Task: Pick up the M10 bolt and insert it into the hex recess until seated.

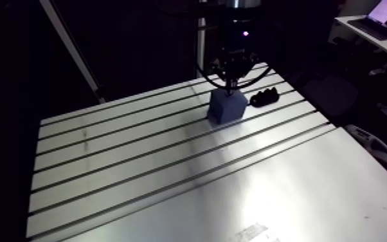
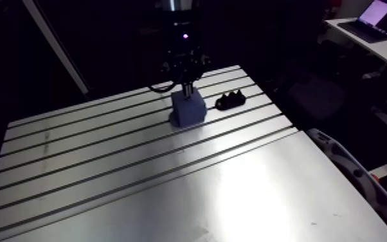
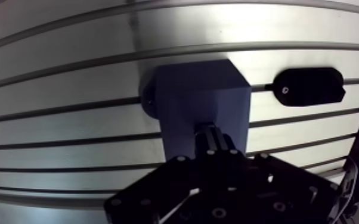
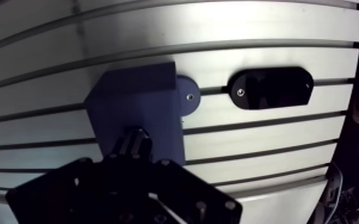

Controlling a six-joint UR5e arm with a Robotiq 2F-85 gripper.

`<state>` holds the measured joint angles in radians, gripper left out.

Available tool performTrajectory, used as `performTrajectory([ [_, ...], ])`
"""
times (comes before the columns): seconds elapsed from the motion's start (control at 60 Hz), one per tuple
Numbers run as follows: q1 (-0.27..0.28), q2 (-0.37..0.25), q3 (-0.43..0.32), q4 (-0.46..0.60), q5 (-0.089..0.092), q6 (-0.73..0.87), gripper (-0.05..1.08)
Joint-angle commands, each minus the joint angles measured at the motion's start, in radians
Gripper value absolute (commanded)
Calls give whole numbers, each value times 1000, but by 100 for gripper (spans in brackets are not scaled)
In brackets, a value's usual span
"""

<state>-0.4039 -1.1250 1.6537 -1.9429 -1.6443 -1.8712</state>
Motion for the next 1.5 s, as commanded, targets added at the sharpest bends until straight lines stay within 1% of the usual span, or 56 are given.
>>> performTrajectory([
  [0.017,-1,3,4,-2,-2,-17,108],
  [1.5,-3,5,9,-5,-2,-26,108],
])
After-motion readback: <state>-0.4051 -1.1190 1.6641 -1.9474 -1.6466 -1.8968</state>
